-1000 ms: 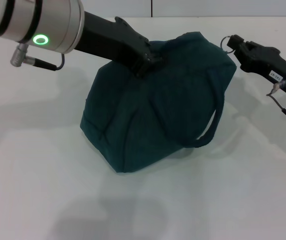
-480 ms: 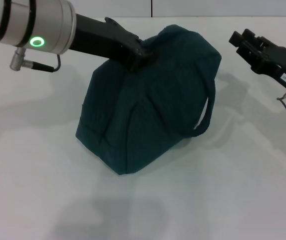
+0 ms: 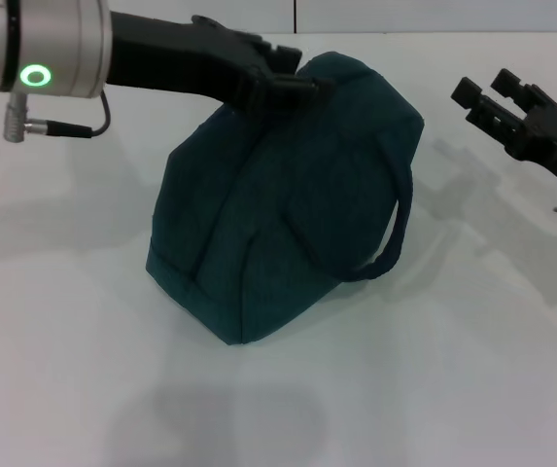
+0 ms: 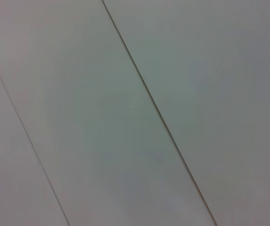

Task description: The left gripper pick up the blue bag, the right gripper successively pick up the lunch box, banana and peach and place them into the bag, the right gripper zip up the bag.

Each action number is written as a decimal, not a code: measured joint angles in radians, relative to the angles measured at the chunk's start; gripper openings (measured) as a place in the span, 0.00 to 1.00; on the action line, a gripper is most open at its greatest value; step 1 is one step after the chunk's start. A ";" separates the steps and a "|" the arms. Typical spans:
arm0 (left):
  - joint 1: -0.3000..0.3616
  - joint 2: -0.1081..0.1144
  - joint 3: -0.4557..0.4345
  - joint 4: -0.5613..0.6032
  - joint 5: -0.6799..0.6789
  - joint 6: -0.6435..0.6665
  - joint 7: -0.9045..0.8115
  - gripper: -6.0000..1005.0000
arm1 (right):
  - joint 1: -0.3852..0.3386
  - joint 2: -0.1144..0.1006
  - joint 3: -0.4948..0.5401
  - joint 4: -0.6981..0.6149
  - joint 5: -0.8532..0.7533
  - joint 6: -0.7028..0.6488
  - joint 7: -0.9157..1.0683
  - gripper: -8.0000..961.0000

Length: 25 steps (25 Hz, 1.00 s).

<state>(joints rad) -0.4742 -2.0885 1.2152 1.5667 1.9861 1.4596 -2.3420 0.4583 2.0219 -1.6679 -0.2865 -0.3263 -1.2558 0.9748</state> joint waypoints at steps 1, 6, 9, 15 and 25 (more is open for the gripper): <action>0.011 -0.001 -0.009 0.003 -0.019 0.000 0.018 0.44 | -0.004 0.000 0.000 0.000 0.000 -0.010 0.000 0.72; 0.086 -0.001 -0.096 -0.006 -0.196 -0.002 0.203 0.57 | -0.037 -0.008 0.030 0.000 -0.001 -0.110 -0.007 0.84; 0.115 0.001 -0.141 -0.022 -0.260 0.011 0.285 0.63 | -0.062 -0.025 0.045 0.000 -0.011 -0.214 -0.014 0.92; 0.247 0.005 -0.294 -0.190 -0.489 0.165 0.569 0.77 | -0.083 -0.072 0.047 -0.002 -0.158 -0.495 -0.035 0.92; 0.371 0.010 -0.495 -0.608 -0.377 0.409 1.043 0.86 | -0.081 -0.071 0.048 0.000 -0.509 -0.557 -0.169 0.91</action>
<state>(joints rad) -0.1031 -2.0788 0.7201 0.9583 1.6095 1.8688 -1.2992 0.3770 1.9505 -1.6198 -0.2864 -0.8356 -1.8125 0.8058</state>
